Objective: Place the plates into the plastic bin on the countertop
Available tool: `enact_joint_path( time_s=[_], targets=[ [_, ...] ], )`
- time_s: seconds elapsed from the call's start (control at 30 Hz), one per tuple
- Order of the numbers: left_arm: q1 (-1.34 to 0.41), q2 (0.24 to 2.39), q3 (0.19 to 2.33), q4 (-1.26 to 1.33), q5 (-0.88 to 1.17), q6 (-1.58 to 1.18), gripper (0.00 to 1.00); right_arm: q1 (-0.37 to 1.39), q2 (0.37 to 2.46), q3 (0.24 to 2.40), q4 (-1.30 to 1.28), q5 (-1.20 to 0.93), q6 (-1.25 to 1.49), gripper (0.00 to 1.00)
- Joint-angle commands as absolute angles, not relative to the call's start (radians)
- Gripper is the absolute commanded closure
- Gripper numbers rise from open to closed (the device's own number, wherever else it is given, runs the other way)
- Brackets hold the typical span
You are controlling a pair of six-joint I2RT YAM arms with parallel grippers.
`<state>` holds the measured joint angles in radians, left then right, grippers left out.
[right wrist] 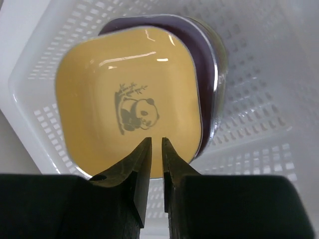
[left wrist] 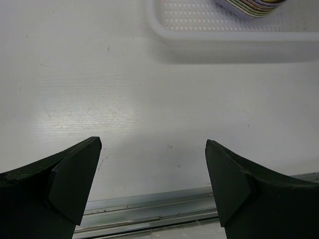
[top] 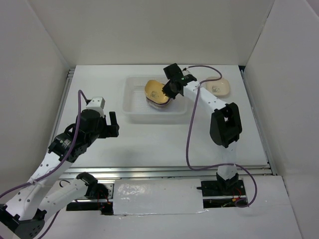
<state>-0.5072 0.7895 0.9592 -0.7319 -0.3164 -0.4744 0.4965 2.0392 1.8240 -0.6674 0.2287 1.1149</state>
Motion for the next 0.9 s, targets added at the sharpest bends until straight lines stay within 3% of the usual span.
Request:
enact_joint_path(
  time_s=[0.0,0.03,0.07,0.1,0.17,0.23,0.27,0.53,0.87],
  targets=[
    [-0.511,0.778,0.957,-0.700,-0.308,-0.468,0.01,0.477,1.913,1.741,-0.646,0.290,1.158,0.78],
    [-0.511,0.779,0.957,-0.699,-0.301,-0.465,0.01,0.474,1.886,1.733,-0.649,0.294,1.155,0.77],
    [-0.511,0.779,0.959,-0.698,-0.299,-0.463,0.01,0.471,1.870,1.730,-0.661,0.305,1.149,0.62],
    [-0.511,0.781,0.957,-0.698,-0.299,-0.462,0.01,0.471,1.859,1.727,-0.670,0.316,1.146,0.58],
    [-0.511,0.778,0.959,-0.696,-0.296,-0.462,0.01,0.471,1.809,1.698,-0.687,0.357,1.138,0.30],
    [-0.511,0.776,0.957,-0.696,-0.296,-0.463,0.01,0.459,1.742,1.655,-0.675,0.389,1.126,0.21],
    [-0.511,0.778,0.957,-0.698,-0.299,-0.462,0.01,0.448,1.723,1.631,-0.673,0.415,1.124,0.09],
    [-0.512,0.790,0.959,-0.698,-0.299,-0.463,0.01,0.144,1.681,1.332,-0.528,0.315,1.127,0.06],
    [-0.511,0.810,0.957,-0.701,-0.311,-0.469,0.01,-0.092,1.861,1.330,-0.342,0.100,1.124,0.06]
  ],
)
